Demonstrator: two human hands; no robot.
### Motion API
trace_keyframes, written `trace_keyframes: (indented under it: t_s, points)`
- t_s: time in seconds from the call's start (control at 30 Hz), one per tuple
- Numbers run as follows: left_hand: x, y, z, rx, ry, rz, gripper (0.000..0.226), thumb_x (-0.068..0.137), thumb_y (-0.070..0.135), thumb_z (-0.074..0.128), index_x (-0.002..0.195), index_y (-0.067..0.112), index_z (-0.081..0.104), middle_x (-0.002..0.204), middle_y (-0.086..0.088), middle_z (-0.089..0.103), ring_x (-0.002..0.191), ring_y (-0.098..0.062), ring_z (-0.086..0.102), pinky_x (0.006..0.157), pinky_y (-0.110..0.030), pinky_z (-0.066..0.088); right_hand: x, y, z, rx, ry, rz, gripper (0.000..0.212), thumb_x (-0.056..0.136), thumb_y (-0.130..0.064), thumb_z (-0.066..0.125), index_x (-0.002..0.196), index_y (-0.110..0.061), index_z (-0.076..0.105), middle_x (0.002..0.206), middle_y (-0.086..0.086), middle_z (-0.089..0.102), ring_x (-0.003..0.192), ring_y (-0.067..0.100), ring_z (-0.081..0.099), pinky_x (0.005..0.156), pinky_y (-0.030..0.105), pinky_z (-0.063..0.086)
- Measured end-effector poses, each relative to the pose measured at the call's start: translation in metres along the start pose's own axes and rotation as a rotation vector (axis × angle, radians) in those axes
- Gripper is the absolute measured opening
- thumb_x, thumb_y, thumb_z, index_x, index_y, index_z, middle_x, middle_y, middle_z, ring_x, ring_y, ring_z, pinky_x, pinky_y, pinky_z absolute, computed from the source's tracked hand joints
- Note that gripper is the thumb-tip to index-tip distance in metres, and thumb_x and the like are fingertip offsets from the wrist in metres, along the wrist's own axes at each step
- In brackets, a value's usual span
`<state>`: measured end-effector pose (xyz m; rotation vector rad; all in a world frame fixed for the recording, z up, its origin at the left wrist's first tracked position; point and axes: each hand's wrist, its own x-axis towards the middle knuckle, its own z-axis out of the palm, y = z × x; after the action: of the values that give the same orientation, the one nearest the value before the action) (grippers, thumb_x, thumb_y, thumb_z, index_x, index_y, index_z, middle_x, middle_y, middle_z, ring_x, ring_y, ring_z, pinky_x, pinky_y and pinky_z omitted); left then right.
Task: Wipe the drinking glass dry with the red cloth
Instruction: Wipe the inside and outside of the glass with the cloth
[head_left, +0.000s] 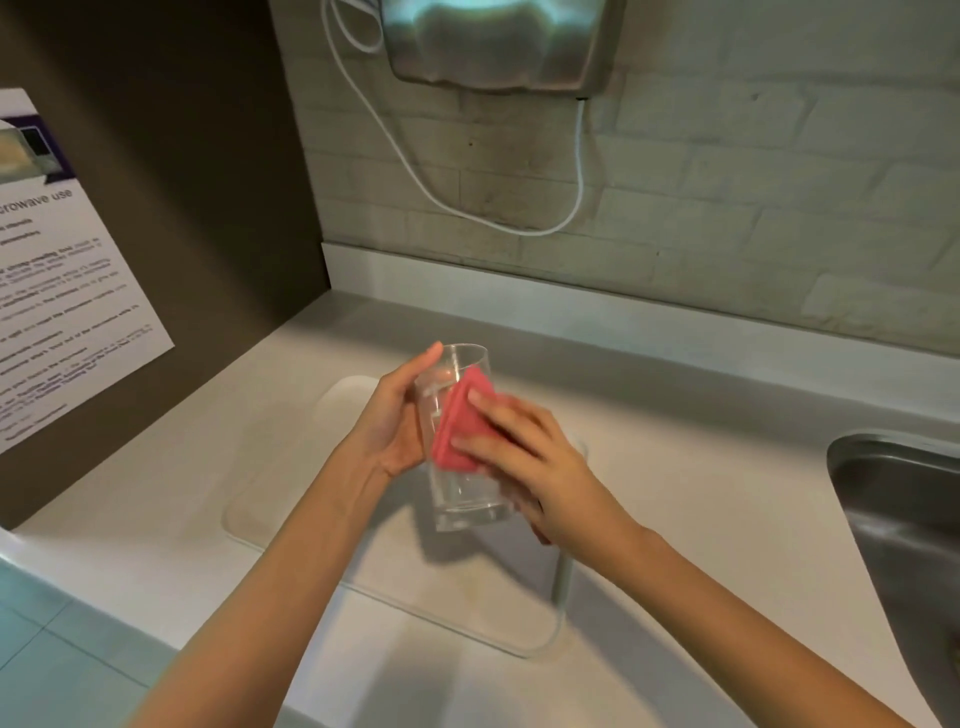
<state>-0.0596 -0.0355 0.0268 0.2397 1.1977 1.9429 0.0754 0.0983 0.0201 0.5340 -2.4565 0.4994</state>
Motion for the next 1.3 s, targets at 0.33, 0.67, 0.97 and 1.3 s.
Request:
trace_keyframes:
  t_s: [0.33,0.67,0.97,1.3]
  points:
    - [0.001,0.003,-0.015,-0.090,0.061,0.133,0.051,0.073,0.050,0.061,0.099,0.007,0.066,0.084,-0.008,0.070,0.075,-0.021,0.067,0.071,-0.035,0.055,-0.014,-0.007,0.018,-0.037,0.007,-0.201,0.027,0.087,-0.016,0.066,0.114,-0.014,0.068,0.131,0.004,0.058,0.124,0.028,0.047,0.101,0.040,0.043]
    - [-0.001,-0.014,-0.006,-0.185,-0.106,0.146,0.047,0.078,0.048,0.058,0.107,0.013,0.071,0.105,-0.009,0.068,0.090,-0.021,0.062,0.069,-0.031,0.057,0.041,-0.011,0.009,0.100,0.182,0.177,0.034,0.086,-0.005,0.062,0.119,-0.012,0.064,0.137,0.011,0.052,0.118,0.032,0.044,0.107,0.025,0.029]
    - [-0.003,-0.008,-0.020,-0.110,0.062,0.165,0.057,0.076,0.049,0.056,0.112,0.006,0.060,0.090,-0.007,0.072,0.080,-0.021,0.067,0.070,-0.038,0.056,-0.031,-0.011,0.019,-0.035,0.012,-0.178,0.025,0.090,-0.022,0.062,0.114,-0.018,0.068,0.132,0.000,0.057,0.122,0.023,0.049,0.097,0.036,0.047]
    - [-0.001,-0.016,-0.002,-0.153,-0.127,0.111,0.040,0.079,0.046,0.056,0.094,0.014,0.074,0.085,-0.005,0.074,0.072,-0.016,0.069,0.054,-0.027,0.056,0.031,-0.007,0.009,-0.050,0.064,0.016,0.038,0.083,-0.001,0.066,0.118,-0.013,0.065,0.134,0.011,0.056,0.123,0.034,0.048,0.100,0.048,0.042]
